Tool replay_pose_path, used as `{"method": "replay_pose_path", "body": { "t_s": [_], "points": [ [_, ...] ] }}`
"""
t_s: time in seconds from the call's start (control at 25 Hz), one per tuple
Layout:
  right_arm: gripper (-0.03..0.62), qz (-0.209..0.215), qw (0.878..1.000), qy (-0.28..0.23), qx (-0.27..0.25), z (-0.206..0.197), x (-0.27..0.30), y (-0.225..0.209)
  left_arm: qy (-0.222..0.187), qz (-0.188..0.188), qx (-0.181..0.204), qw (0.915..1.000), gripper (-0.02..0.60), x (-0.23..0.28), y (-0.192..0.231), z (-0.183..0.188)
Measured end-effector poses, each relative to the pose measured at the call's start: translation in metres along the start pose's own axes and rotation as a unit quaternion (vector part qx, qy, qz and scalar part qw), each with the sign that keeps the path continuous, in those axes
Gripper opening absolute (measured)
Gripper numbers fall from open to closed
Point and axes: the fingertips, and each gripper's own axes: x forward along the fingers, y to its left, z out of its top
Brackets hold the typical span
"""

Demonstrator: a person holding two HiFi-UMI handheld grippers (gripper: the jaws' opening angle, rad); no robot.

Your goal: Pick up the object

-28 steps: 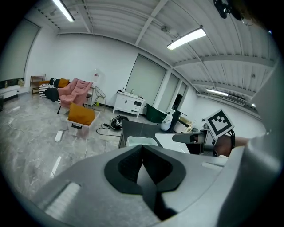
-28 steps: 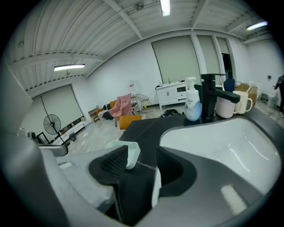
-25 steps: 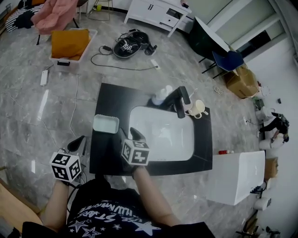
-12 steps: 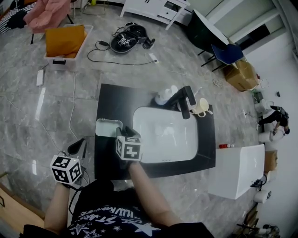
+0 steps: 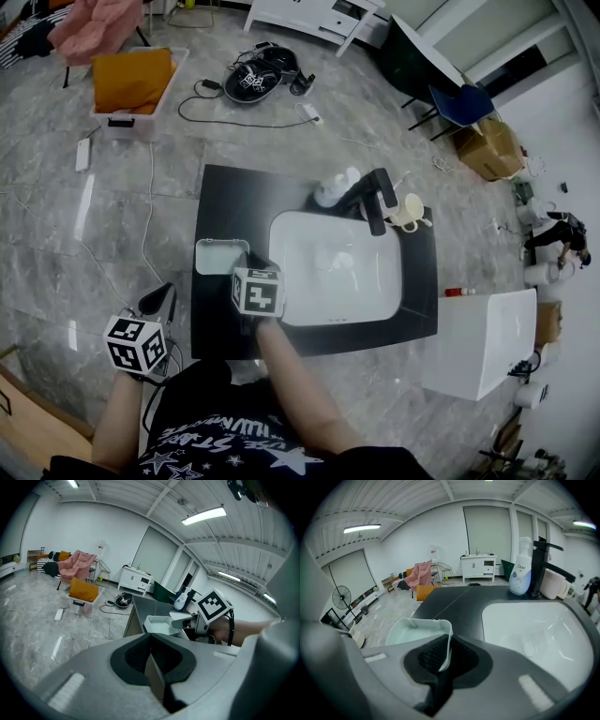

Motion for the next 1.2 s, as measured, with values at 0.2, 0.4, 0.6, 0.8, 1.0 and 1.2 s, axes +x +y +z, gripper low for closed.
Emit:
{"method": "replay_pose_path", "body": {
  "t_s": [0.2, 0.4, 0.6, 0.8, 1.0, 1.2],
  "points": [
    [0.014, -0.003, 1.000, 0.003, 0.015, 0.001, -0.003, -0.002, -0.003, 0.004, 0.001, 1.0000, 0.009, -0.004, -0.003, 0.000],
    [0.011, 0.006, 1.000, -0.014, 0.027, 0.009, -0.020, -0.002, -0.013, 0.009, 0.006, 0.9999, 0.009, -0.011, -0.008, 0.006],
    [0.011, 0.007, 0.998, -0.040, 0.040, 0.021, -0.049, -0.025, -0.027, 0.011, 0.019, 0.9994, 0.009, -0.012, -0.031, 0.017],
    [0.011, 0.005, 0.997, -0.059, 0.052, 0.023, -0.085, -0.060, -0.042, 0.011, 0.031, 0.9986, 0.009, -0.014, -0.068, 0.025],
    [0.011, 0.005, 0.995, -0.077, 0.061, 0.016, -0.125, -0.096, -0.050, 0.005, 0.040, 0.9980, 0.009, -0.014, -0.113, 0.020],
    [0.011, -0.002, 0.994, -0.092, 0.064, -0.004, -0.167, -0.140, -0.050, -0.007, 0.053, 0.9973, 0.009, -0.011, -0.166, 0.006]
  ]
}}
